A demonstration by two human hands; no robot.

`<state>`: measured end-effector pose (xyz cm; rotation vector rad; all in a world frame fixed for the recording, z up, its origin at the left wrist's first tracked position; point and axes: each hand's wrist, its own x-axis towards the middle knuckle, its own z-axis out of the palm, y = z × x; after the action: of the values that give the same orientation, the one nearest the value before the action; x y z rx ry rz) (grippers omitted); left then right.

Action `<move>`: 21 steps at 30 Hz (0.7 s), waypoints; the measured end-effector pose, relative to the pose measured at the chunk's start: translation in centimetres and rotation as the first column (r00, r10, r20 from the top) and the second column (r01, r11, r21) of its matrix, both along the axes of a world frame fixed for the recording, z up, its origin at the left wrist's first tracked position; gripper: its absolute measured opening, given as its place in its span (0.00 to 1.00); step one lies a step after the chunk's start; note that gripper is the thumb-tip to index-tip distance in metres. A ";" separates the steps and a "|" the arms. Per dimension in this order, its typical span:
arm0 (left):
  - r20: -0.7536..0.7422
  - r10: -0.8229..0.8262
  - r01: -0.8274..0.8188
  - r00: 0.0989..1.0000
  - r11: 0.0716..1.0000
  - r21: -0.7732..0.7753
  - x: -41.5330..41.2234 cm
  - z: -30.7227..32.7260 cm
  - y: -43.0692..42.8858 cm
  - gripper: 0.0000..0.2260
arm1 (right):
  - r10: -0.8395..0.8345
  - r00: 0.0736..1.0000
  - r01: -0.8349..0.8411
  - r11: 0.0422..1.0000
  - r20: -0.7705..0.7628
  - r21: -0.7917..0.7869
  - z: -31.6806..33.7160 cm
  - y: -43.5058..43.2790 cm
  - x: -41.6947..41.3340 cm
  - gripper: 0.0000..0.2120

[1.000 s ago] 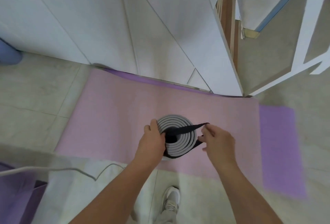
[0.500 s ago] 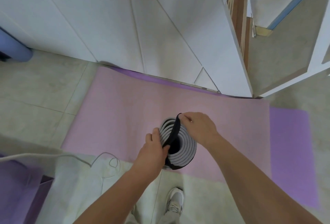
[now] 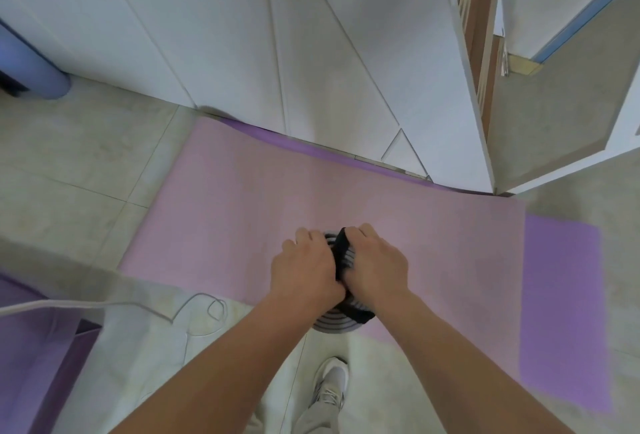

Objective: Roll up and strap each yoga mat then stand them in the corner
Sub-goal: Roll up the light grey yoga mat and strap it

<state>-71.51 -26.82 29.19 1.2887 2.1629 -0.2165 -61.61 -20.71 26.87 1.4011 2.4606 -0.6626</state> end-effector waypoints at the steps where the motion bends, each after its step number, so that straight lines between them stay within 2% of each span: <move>1: 0.007 -0.047 0.047 0.999 0.999 0.015 0.2 0.2 0.4 0.24 | -0.012 1.000 0.012 1.000 -0.008 -0.002 -0.1 -0.2 -0.1 0.16; 3: 0.072 -0.122 0.118 0.990 0.991 0.060 -0.3 0.4 1.0 0.24 | -0.033 0.999 0.032 0.999 -0.027 -0.014 -0.4 -0.1 0.3 0.15; 4: 0.166 -0.108 0.095 0.980 0.992 0.086 -1.1 0.4 1.1 0.24 | -0.048 0.998 0.047 0.999 -0.034 -0.023 -0.5 0.2 0.8 0.15; 5: 0.320 -0.023 -0.011 0.947 0.995 0.103 -2.3 0.4 1.1 0.24 | -0.062 0.997 0.061 0.997 -0.040 -0.038 -0.7 0.6 1.5 0.17; 6: 0.499 0.128 -0.191 0.857 0.978 0.078 -3.7 0.3 1.0 0.23 | -0.076 0.996 0.073 0.996 -0.044 -0.059 -0.8 1.0 2.2 0.18; 7: 0.642 0.289 -0.376 0.710 0.927 -0.001 -5.0 0.1 0.6 0.22 | -0.089 0.995 0.085 0.993 -0.047 -0.082 -0.9 1.4 2.8 0.20; 8: 0.716 0.404 -0.501 0.569 0.861 -0.088 -6.0 -0.2 0.1 0.21 | -0.099 0.994 0.094 0.991 -0.052 -0.099 -0.9 1.8 3.1 0.20; 9: 0.744 0.471 -0.570 0.474 0.808 -0.149 -6.7 -0.6 -0.6 0.20 | -0.109 0.992 0.102 0.988 -0.059 -0.112 -0.9 2.0 3.3 0.20; 12: 0.772 0.533 -0.700 0.346 0.695 -0.167 -7.1 -2.2 -3.6 0.19 | -0.176 0.981 0.161 0.972 -0.077 -0.174 -1.1 2.2 2.8 0.21; 14: 0.773 0.510 -0.733 0.377 0.675 -0.088 -6.5 -3.5 -6.0 0.19 | -0.229 0.971 0.209 0.954 -0.073 -0.214 -1.3 2.4 2.3 0.21; 18: 0.686 0.449 -0.683 0.573 0.724 0.098 -3.3 -4.2 -10.2 0.25 | -0.305 0.950 0.281 0.929 -0.069 -0.243 -1.5 2.7 1.3 0.21; 20: 0.625 0.520 -0.706 0.582 0.704 0.073 -1.0 -4.0 -11.1 0.26 | -0.320 0.946 0.299 0.925 -0.056 -0.235 -1.4 2.7 0.5 0.21; 21: 0.604 0.586 -0.745 0.540 0.666 0.020 0.2 -3.7 -11.3 0.25 | -0.327 0.944 0.309 0.922 -0.046 -0.233 -1.3 2.7 0.1 0.20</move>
<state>-71.32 -38.10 25.48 0.4261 2.0136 0.7340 -61.49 -18.03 25.59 1.7267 2.1491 -1.0509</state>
